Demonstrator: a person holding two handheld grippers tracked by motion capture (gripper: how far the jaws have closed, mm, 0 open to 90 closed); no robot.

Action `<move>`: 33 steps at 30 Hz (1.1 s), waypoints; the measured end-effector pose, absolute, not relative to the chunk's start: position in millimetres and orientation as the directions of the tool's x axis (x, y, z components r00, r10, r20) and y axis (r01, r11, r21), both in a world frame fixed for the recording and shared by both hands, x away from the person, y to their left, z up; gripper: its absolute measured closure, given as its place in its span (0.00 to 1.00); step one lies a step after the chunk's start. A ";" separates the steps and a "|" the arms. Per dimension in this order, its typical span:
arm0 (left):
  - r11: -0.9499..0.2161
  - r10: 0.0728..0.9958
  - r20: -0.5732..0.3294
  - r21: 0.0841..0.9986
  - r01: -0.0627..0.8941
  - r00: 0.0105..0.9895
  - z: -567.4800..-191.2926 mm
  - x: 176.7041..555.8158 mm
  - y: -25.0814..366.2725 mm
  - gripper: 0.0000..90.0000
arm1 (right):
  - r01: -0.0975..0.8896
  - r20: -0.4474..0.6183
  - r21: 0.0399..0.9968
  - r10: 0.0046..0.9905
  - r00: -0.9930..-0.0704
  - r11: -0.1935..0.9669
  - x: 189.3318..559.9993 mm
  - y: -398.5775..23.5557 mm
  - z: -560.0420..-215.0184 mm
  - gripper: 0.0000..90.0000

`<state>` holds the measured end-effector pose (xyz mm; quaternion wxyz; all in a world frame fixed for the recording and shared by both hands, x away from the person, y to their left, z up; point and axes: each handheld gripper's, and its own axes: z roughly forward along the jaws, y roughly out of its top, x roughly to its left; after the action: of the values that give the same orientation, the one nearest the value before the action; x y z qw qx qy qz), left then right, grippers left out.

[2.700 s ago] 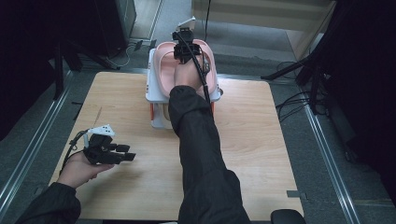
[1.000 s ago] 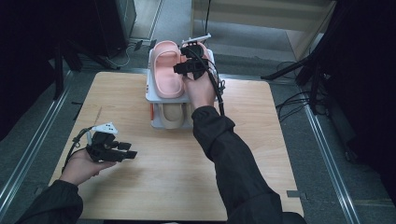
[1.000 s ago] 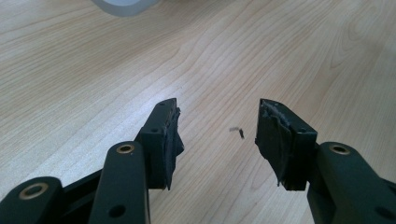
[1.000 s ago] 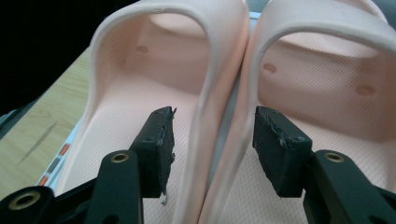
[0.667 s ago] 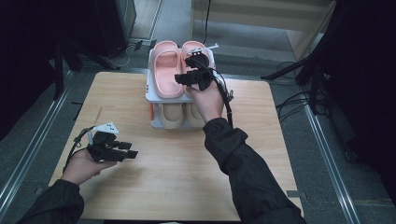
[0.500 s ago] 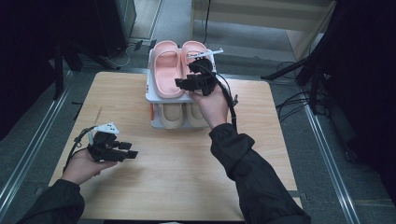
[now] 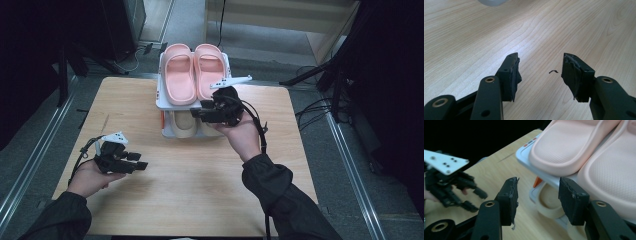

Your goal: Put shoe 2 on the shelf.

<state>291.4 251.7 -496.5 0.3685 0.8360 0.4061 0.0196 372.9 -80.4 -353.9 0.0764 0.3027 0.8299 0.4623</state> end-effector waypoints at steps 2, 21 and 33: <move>-0.397 0.693 -0.269 0.633 0.665 0.669 -496.9 292.1 250.8 0.52 | 0.400 0.126 0.823 0.557 -0.821 0.403 366.3 -83.4 -354.7 0.56; -0.424 0.680 -0.270 0.613 0.666 0.682 -500.9 305.7 235.6 0.48 | 0.335 0.100 0.826 0.468 -0.878 0.454 317.5 -124.4 -415.7 0.53; -0.430 0.668 -0.285 0.607 0.669 0.688 -499.5 306.7 227.4 0.43 | 0.358 0.118 0.821 0.481 -0.869 0.445 298.8 -137.9 -448.4 0.51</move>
<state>306.7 227.4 -499.5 0.3589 0.8456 0.3952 -0.0005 298.8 -137.9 -448.4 0.0661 0.2475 0.8473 0.4652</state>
